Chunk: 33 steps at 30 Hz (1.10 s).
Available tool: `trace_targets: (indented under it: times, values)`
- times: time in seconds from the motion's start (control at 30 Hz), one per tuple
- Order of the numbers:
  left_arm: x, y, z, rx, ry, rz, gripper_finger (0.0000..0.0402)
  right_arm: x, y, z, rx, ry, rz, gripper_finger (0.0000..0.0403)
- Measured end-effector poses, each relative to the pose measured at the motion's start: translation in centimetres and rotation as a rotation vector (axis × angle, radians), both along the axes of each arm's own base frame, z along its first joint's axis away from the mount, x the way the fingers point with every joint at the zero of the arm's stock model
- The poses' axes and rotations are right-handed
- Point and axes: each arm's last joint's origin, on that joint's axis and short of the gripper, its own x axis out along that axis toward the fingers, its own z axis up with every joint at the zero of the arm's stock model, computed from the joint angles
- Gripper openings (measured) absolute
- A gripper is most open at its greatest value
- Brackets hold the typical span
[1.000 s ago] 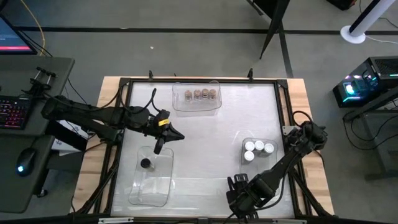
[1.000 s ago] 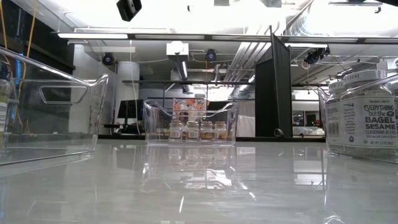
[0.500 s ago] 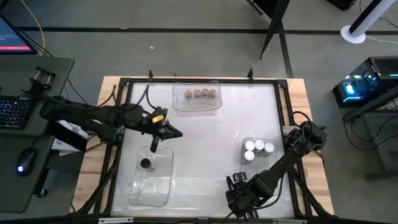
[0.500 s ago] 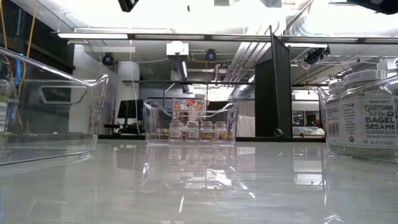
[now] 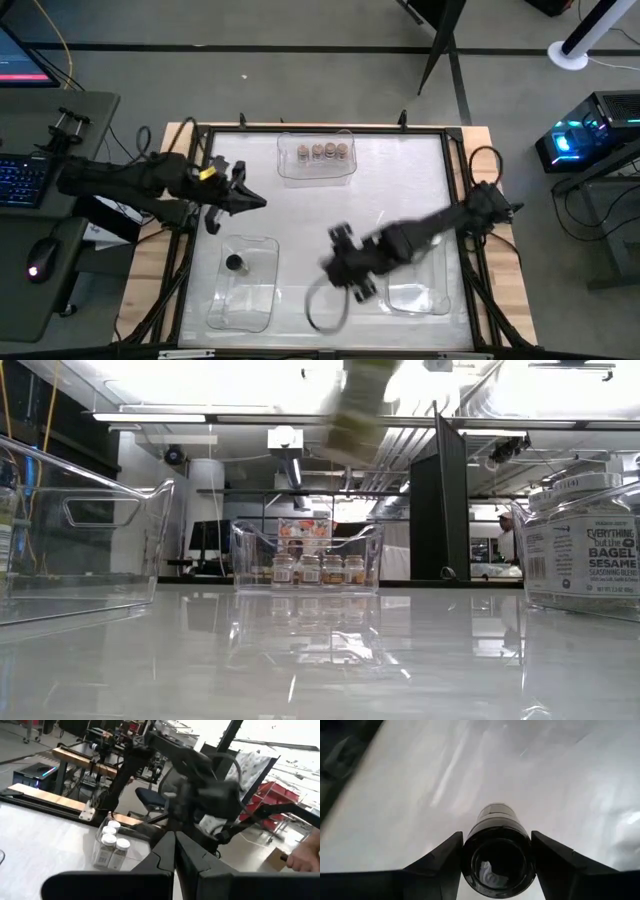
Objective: Sort spices by type
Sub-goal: Put the green seasoning bottle into the bottom left transparent bin
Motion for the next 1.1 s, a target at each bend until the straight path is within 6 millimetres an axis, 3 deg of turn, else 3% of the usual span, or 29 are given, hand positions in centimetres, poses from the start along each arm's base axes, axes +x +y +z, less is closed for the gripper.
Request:
trace_targets:
  times: [0.2,0.5,0.63,0.83,0.97,1.1]
  values:
    - [-2.0,-0.2,0.2,-0.014,0.023,-0.032,0.0000,5.6,-3.6,1.3,-0.087,-0.267,0.111,0.0198]
    - [-3.6,-0.5,0.6,-0.042,0.006,-0.046,0.0000,12.2,-3.9,-1.9,-0.106,-0.331,0.211,0.0198]
    - [-3.6,-0.4,0.6,-0.046,0.004,-0.021,0.0000,13.6,-3.9,-3.1,-0.010,-0.304,0.275,0.0198]
    - [-3.6,-0.4,0.6,-0.069,0.009,-0.018,0.0000,14.2,-4.7,-3.8,0.093,-0.254,0.266,0.0200]
    - [-3.6,-0.4,0.6,-0.068,0.009,-0.017,0.0000,14.2,-5.1,-4.4,0.114,-0.228,0.251,0.0234]
    - [-3.6,-0.4,0.6,-0.067,0.012,-0.003,0.0000,14.1,-5.1,-4.4,0.111,-0.214,0.250,0.0242]
